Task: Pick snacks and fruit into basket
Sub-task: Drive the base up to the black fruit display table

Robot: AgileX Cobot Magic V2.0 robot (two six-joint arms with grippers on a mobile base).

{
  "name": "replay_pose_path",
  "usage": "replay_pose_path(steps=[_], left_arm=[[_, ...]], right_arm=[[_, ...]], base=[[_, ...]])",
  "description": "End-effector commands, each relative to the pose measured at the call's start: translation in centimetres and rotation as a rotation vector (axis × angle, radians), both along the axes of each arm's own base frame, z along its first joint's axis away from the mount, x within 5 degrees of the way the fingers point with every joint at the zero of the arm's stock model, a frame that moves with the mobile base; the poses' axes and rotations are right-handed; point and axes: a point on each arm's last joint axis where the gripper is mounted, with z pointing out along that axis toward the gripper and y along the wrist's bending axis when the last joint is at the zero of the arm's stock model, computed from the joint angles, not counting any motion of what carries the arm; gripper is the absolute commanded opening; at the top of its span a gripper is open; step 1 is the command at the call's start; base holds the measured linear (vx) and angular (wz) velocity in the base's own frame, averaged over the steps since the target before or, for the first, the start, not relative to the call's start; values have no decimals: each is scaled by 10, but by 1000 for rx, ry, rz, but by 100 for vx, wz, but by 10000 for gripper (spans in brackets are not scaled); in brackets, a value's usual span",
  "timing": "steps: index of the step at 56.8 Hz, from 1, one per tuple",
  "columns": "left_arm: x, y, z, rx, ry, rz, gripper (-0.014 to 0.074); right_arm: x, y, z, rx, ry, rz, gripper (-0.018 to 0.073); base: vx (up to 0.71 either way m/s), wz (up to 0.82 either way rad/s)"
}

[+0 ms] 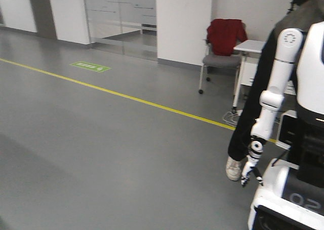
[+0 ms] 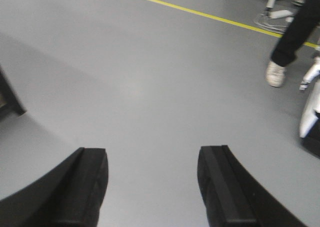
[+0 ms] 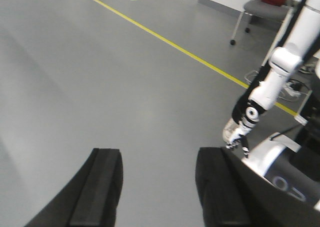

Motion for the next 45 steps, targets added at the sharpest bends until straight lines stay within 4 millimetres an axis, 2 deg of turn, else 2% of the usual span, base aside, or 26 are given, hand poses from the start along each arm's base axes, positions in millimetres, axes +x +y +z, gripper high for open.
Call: replay_pose_path(steps=[1, 45], left_arm=[[3, -2, 15, 0, -90, -23, 495], [3, -2, 15, 0, -90, -23, 495]], right_arm=[[-1, -3, 17, 14, -94, -34, 396], [-1, -3, 17, 14, -94, -34, 396]], base=[[-2, 75], [10, 59]])
